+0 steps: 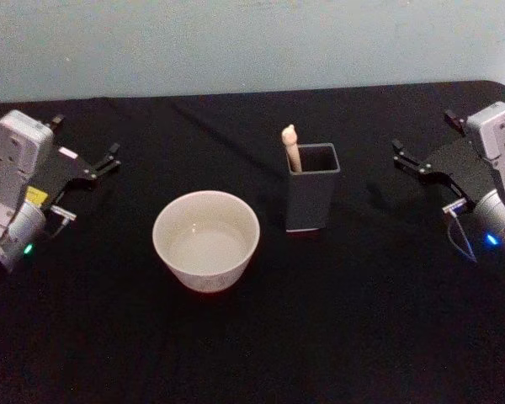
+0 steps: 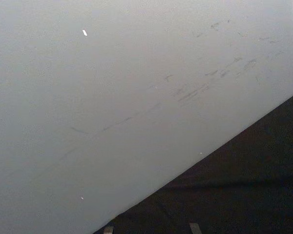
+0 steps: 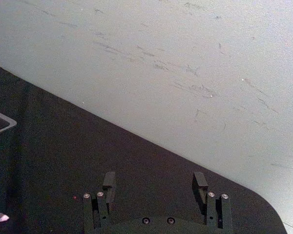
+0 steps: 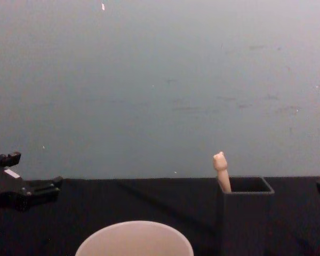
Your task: Pick up the stirring spoon with one hand, stir inside the cup, then place it back in its original position.
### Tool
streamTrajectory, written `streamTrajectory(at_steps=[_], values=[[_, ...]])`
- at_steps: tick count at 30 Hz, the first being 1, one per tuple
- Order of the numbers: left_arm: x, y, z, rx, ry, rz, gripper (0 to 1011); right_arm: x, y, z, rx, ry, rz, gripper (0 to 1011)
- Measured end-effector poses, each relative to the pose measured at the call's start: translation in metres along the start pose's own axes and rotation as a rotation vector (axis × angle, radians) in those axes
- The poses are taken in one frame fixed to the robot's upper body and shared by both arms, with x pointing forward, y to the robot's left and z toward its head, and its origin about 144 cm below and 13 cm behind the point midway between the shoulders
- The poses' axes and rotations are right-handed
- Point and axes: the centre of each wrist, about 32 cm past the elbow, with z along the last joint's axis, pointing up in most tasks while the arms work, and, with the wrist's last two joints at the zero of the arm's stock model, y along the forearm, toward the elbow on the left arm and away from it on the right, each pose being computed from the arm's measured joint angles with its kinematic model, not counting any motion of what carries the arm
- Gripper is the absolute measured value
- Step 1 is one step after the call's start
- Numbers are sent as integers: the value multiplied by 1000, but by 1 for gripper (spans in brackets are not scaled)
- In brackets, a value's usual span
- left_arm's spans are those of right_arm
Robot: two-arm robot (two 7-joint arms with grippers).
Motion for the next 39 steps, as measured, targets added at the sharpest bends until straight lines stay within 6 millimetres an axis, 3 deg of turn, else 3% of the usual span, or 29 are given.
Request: streamTrajectory(at_steps=[39], values=[[0,0,0,0,0,0,1001,0,0,0,0,0,0,1002]])
